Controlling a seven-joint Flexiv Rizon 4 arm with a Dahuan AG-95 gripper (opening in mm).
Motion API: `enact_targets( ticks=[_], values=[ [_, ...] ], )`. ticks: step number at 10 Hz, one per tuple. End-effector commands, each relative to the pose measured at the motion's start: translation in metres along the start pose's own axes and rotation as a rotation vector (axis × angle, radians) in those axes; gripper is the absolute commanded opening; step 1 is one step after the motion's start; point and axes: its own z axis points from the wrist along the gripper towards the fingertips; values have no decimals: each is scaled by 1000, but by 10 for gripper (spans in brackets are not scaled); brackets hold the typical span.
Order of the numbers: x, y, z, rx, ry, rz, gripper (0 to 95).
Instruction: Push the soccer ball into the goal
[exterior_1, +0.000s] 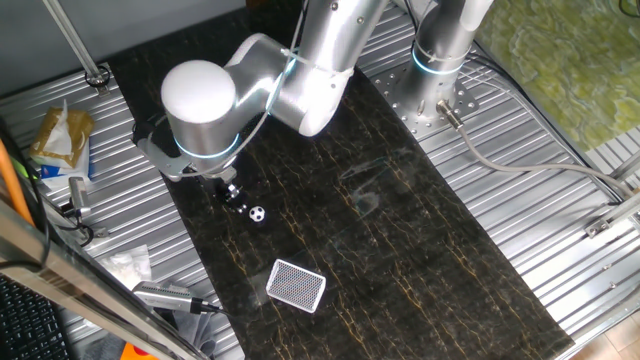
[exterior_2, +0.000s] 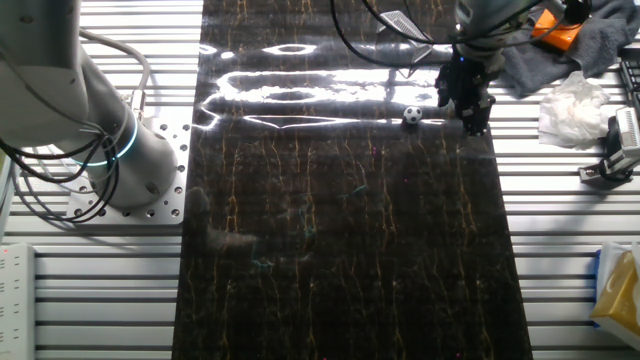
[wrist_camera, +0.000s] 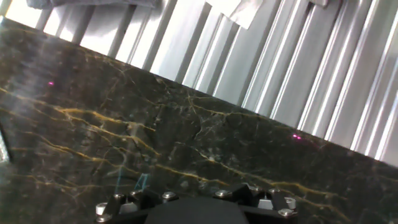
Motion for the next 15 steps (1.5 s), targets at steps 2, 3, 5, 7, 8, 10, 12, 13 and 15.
enact_targets(
  ticks=[2, 3, 5, 7, 8, 10, 12, 13, 15],
  values=[
    [-1, 1, 0, -102, 6, 113, 760],
    [-1, 1, 0, -113, 5, 136, 760],
    [-1, 1, 0, -137, 0, 184, 760],
    [-1, 1, 0, -138, 3, 207, 760],
    [-1, 1, 0, -146, 2, 221, 760],
    [-1, 1, 0, -148, 3, 235, 760],
    [-1, 1, 0, -192, -1, 274, 760],
    [-1, 1, 0, -193, 4, 288, 760],
    [-1, 1, 0, -192, 6, 296, 760]
  ],
)
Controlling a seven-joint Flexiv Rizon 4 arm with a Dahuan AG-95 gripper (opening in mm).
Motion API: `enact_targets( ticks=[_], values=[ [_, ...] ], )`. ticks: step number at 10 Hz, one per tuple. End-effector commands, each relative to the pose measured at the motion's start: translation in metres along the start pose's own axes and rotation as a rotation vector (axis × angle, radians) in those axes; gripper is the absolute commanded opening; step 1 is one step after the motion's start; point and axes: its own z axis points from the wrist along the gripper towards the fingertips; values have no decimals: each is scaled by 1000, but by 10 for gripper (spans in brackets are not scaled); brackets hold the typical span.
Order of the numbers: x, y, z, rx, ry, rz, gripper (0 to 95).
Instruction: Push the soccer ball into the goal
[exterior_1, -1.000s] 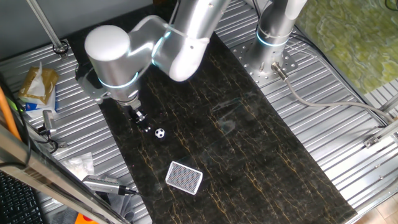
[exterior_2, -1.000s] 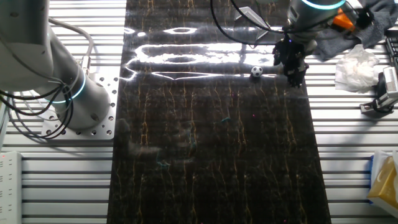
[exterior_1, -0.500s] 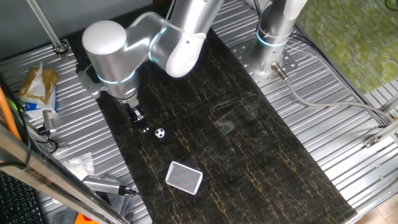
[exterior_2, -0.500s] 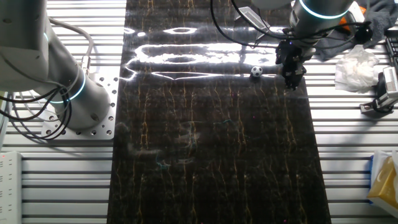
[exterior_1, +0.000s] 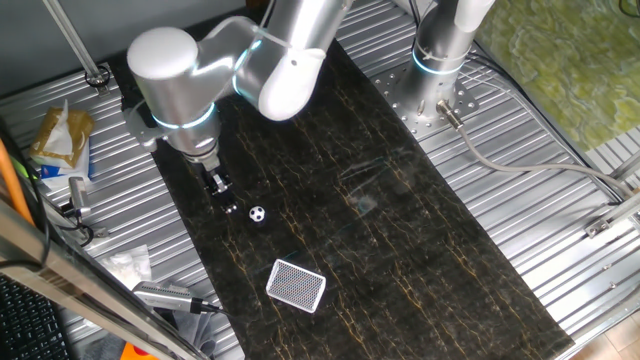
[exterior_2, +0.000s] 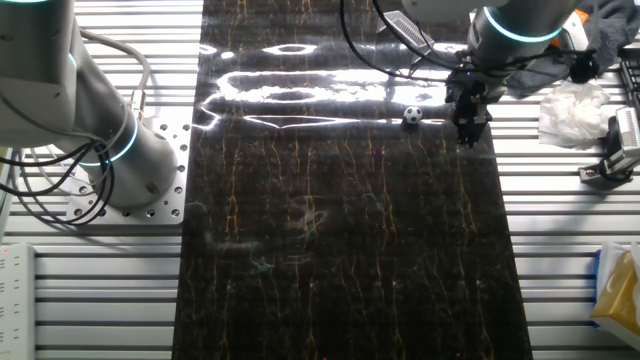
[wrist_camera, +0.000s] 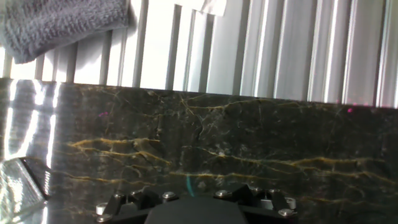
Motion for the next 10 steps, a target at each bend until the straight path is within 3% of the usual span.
enact_targets(
  ticks=[1, 10],
  values=[
    [0, 0, 1, 1, -3, 2, 760],
    [0, 0, 1, -11, -4, 23, 760]
  ],
)
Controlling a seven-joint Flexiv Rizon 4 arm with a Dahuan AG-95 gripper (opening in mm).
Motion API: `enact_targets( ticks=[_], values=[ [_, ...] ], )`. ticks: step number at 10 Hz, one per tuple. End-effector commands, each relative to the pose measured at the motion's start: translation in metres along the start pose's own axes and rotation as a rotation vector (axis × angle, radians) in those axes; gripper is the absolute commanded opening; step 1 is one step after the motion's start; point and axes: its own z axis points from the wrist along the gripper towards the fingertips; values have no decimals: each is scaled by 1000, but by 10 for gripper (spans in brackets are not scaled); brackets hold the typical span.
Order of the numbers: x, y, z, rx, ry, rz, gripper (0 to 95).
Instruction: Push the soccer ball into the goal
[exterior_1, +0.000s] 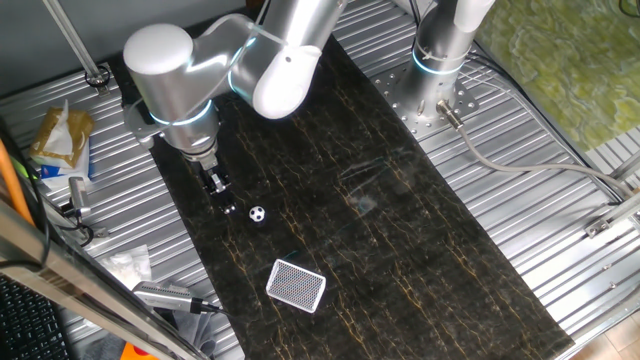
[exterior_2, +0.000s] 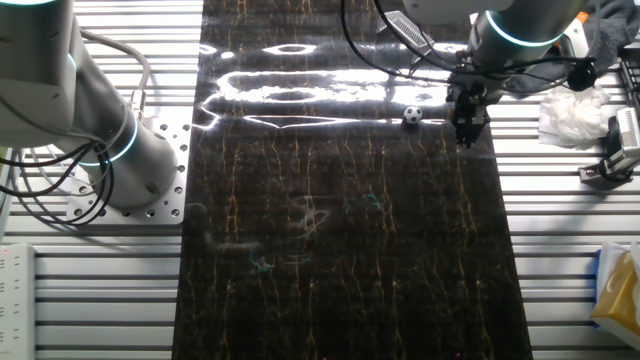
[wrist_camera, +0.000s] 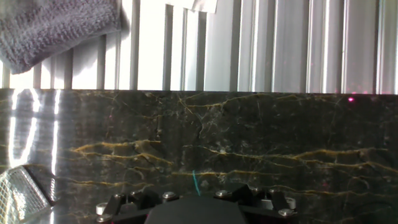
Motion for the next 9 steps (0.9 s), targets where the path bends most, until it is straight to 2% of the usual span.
enact_targets(
  ticks=[1, 5, 7, 8, 9],
  values=[
    [0, 0, 0, 1, -2, -3, 760],
    [0, 0, 0, 1, -10, -10, 760],
    [0, 0, 0, -4, -27, 0, 760],
    [1, -1, -1, -17, -29, 31, 760],
    [2, -2, -1, -59, -21, 73, 760]
  ],
)
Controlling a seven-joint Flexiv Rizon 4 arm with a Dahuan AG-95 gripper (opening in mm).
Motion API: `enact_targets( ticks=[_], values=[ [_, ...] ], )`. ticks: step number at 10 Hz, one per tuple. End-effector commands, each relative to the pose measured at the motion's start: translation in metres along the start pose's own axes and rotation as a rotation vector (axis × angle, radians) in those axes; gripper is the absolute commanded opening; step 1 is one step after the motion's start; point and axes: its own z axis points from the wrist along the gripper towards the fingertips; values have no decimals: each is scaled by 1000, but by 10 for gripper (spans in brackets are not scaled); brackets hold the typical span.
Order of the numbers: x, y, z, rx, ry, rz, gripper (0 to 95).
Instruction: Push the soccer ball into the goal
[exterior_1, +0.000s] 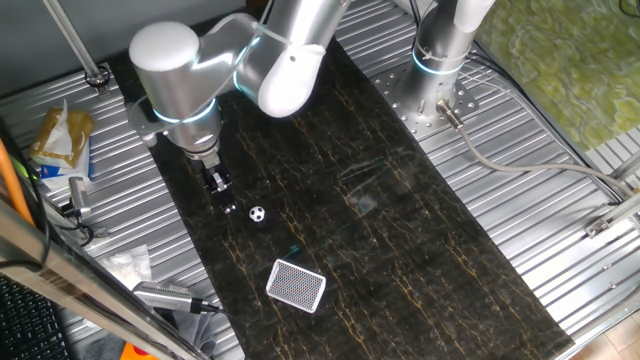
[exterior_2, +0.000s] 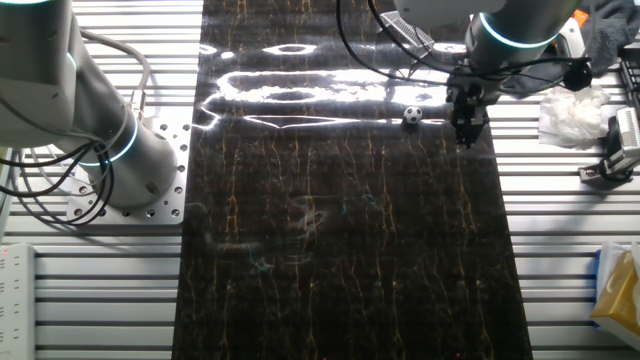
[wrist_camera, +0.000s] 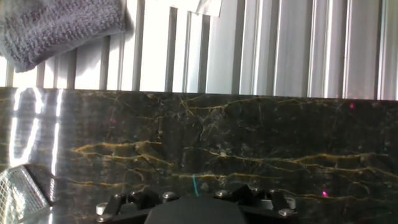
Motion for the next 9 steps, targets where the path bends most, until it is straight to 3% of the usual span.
enact_targets(
  ticks=[1, 5, 6, 9],
  values=[
    [0, -2, 2, -60, 15, 74, 760],
    [-8, -15, 24, -49, 11, 0, 760],
    [-14, -19, 26, -53, 22, -15, 760],
    [-13, -17, 23, -72, 46, -6, 760]
  ],
)
